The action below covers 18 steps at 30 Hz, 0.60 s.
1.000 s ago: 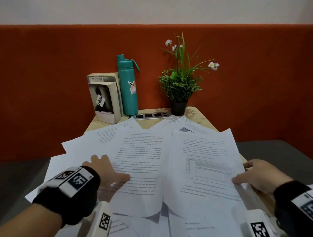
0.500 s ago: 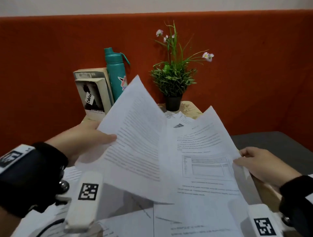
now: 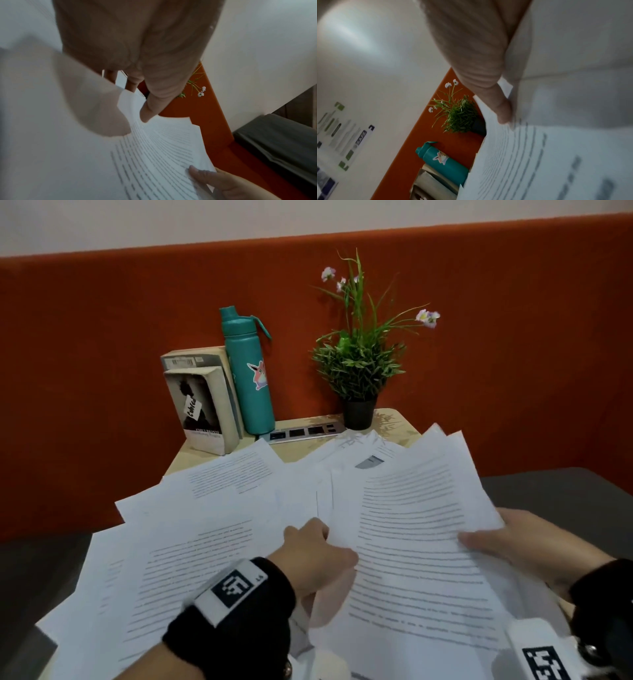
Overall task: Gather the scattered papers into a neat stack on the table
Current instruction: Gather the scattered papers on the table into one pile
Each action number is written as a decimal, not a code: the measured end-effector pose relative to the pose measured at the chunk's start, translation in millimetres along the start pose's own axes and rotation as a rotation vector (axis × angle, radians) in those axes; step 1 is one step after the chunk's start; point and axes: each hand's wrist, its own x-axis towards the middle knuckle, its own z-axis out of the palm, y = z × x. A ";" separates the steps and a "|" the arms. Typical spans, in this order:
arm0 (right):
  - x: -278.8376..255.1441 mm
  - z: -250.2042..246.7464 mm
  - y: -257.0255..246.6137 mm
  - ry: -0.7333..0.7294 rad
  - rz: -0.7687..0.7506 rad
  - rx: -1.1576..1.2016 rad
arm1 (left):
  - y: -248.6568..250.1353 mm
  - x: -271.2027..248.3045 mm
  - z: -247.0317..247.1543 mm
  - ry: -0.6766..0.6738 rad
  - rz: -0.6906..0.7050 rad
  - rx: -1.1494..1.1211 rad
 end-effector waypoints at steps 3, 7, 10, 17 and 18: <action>-1.0 -5.7 7.2 0.043 -0.011 0.219 | -3.1 -0.7 -7.3 0.073 0.004 -0.050; 5.6 -22.0 23.9 0.048 0.057 0.430 | -7.0 -0.8 -26.7 0.177 -0.019 -0.105; 23.4 -33.1 47.2 0.081 0.101 0.421 | 0.8 -3.0 -25.4 0.111 -0.079 -0.196; 6.4 -23.5 30.9 0.085 0.100 0.419 | 21.7 -5.0 -3.8 -0.005 -0.043 -0.283; 4.4 -23.3 29.7 0.079 0.114 0.404 | 23.1 -6.8 -2.5 -0.033 -0.018 -0.331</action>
